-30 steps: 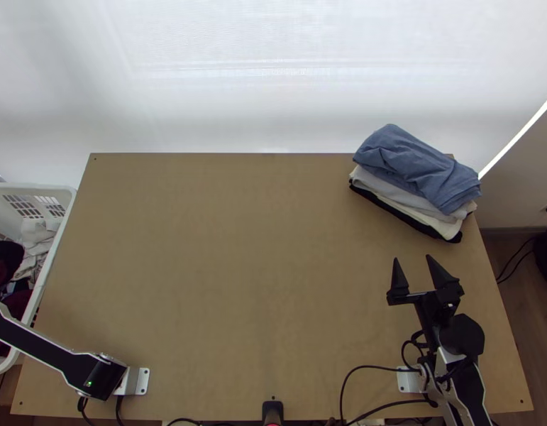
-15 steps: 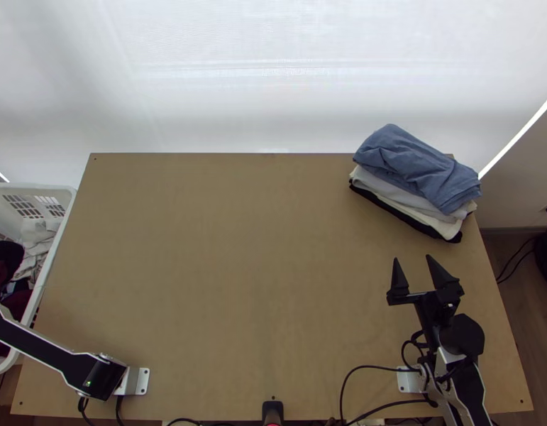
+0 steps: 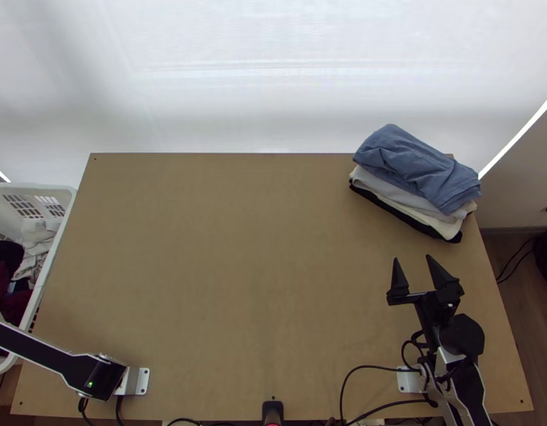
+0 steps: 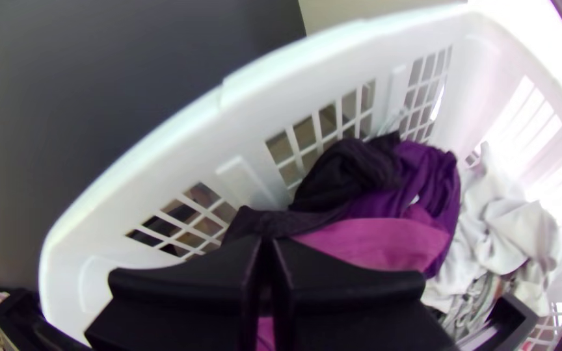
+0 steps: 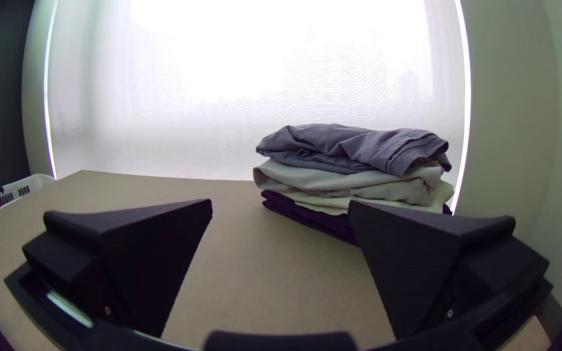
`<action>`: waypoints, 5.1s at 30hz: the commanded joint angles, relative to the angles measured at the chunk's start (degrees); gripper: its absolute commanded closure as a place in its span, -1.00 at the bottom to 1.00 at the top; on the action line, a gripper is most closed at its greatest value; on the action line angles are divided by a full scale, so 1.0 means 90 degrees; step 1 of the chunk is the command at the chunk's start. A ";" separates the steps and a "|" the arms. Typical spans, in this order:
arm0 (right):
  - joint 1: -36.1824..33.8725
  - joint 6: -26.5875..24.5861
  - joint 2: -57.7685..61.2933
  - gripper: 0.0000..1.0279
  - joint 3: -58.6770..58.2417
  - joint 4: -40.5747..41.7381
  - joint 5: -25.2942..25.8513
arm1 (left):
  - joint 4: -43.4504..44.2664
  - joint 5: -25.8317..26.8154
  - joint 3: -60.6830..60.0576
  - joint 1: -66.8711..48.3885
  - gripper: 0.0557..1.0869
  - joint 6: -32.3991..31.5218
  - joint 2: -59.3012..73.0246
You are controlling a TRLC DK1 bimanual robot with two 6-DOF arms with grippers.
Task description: Fold the t-shirt
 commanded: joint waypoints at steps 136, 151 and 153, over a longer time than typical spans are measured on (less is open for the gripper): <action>-0.0013 -0.0043 -0.0055 -0.91 -0.0084 -0.0021 -0.0003 | -0.1181 0.1332 0.0045 -0.1122 0.93 -0.1939 -0.4577; -0.0013 -0.0043 -0.0055 -0.91 -0.0084 -0.0021 -0.0003 | -0.1308 0.1644 -0.0121 -0.2509 0.93 -0.2593 -0.6638; -0.0013 -0.0043 -0.0055 -0.91 -0.0084 -0.0021 -0.0003 | -0.1415 0.1634 -0.0131 -0.2880 0.93 -0.2603 -0.6843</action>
